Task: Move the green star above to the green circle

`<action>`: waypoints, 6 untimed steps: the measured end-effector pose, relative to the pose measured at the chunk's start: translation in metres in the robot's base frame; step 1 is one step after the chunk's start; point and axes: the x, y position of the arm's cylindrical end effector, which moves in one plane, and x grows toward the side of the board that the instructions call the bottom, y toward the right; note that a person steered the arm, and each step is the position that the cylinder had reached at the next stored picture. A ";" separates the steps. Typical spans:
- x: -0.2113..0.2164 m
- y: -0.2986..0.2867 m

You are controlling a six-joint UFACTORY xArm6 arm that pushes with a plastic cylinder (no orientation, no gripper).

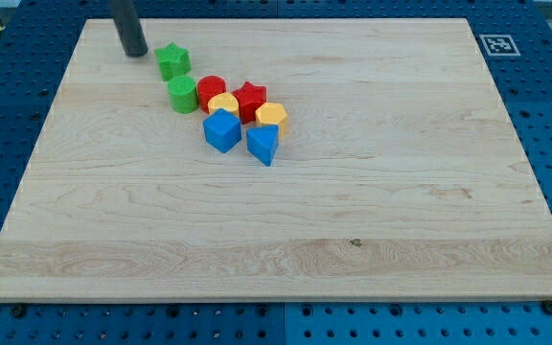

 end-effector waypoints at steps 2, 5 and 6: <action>0.014 0.027; 0.051 0.034; 0.056 0.036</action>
